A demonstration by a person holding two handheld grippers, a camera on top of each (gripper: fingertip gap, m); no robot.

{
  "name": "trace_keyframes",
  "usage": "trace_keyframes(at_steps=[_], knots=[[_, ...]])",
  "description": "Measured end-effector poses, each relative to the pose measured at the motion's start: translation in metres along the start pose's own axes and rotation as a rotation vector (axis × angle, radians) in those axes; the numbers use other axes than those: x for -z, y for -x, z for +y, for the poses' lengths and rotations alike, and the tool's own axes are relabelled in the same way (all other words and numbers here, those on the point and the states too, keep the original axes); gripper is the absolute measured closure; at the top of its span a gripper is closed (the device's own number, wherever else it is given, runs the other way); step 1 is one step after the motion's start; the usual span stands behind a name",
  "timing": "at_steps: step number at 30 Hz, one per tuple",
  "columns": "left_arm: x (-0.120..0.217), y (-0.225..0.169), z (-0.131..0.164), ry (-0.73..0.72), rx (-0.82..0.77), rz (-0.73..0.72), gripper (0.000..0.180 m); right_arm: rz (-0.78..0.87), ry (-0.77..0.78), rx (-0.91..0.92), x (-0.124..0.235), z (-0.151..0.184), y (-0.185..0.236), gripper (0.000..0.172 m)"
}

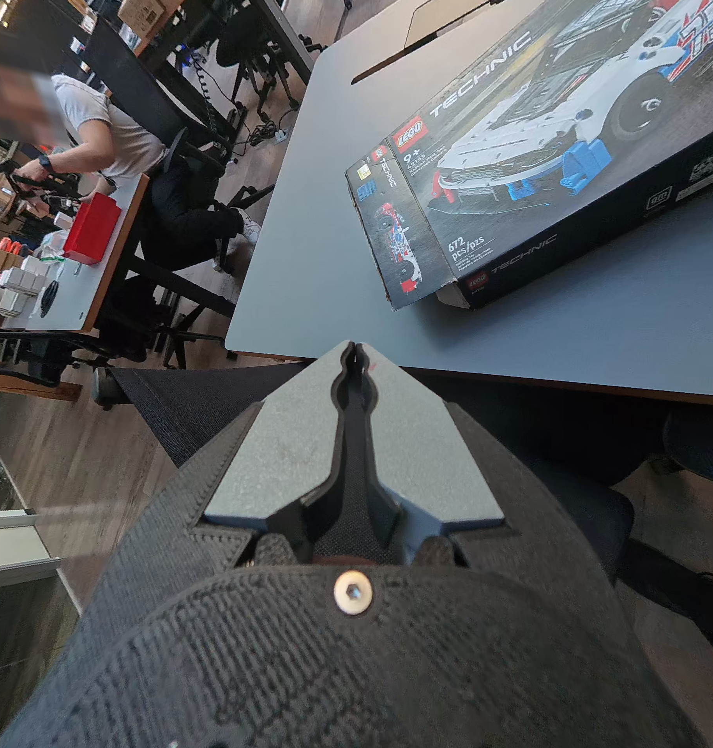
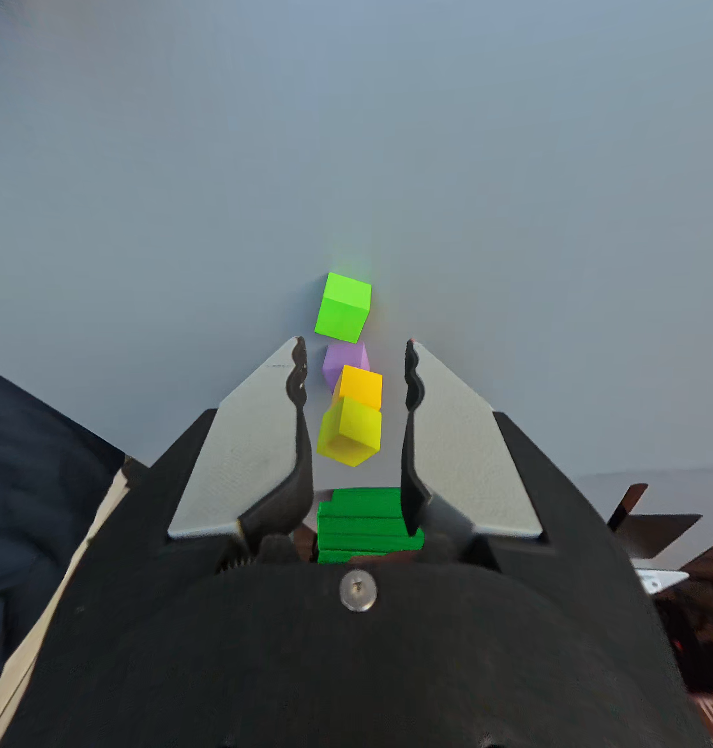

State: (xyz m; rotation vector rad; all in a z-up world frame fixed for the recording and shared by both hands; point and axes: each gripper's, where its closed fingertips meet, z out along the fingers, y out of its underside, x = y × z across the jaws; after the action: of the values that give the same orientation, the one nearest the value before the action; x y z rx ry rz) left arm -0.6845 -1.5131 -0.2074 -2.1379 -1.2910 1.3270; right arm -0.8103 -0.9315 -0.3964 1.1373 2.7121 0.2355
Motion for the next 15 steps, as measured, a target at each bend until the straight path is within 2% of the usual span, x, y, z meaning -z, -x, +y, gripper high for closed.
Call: trace_keyframes(at_steps=[3,6,7,11,15], knots=[[0.0,0.001,0.0,-0.002,0.002,-0.007,0.18,-0.033,0.116,0.014,-0.022,0.002,0.005,0.125],[0.001,0.003,0.0,-0.007,0.011,-0.014,0.18,-0.037,0.202,0.042,-0.037,0.008,0.007,0.145],[0.001,0.004,0.0,-0.008,0.016,-0.015,0.18,-0.037,0.2,0.044,-0.038,0.008,0.007,0.145],[0.001,0.004,0.0,-0.007,0.019,-0.012,0.18,-0.072,0.073,0.047,-0.014,0.002,0.015,0.145],[0.001,0.003,-0.001,-0.005,0.011,-0.007,0.18,-0.068,-0.021,0.032,0.028,0.023,0.01,0.145]])
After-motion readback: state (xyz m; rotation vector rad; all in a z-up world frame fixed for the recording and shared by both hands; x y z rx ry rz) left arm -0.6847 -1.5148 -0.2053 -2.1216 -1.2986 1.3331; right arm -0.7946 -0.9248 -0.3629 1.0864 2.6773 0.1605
